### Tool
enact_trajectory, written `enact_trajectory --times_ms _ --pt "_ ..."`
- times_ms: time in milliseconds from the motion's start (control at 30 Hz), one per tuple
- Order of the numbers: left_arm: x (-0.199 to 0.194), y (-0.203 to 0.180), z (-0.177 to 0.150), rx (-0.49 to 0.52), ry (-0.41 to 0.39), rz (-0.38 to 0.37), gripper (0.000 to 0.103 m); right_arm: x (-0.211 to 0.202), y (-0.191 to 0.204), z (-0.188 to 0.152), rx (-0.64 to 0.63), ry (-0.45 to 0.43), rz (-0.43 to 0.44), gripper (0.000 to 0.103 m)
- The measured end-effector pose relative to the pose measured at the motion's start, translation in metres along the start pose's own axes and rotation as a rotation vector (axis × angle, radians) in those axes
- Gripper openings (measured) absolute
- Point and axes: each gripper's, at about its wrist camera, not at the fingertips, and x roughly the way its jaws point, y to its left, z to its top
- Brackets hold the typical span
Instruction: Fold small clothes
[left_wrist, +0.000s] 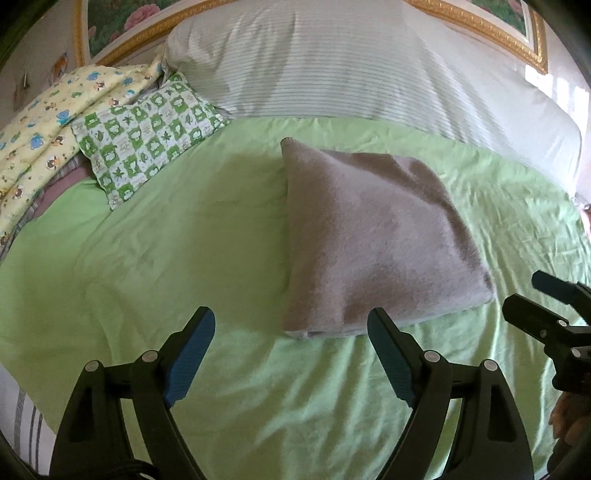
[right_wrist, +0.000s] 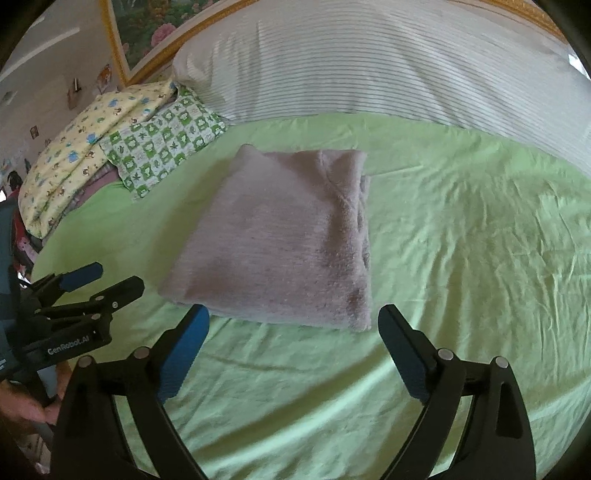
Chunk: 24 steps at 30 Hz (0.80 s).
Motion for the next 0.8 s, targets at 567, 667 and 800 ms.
enact_trajectory --times_ms 567,667,800 --pt "0.028 0.007 -0.005 -0.021 0.031 0.023 0.086 0.027 0.015 -0.009 -0.065 -0.005 0.005 0.093" --pt "0.029 0.007 -0.004 -0.018 0.028 0.018 0.086 0.029 0.014 -0.008 -0.062 -0.002 -0.006 0.093" --pt "0.028 0.004 -0.003 -0.014 0.03 0.015 0.086 0.03 0.013 -0.006 -0.063 0.002 -0.006 0.093"
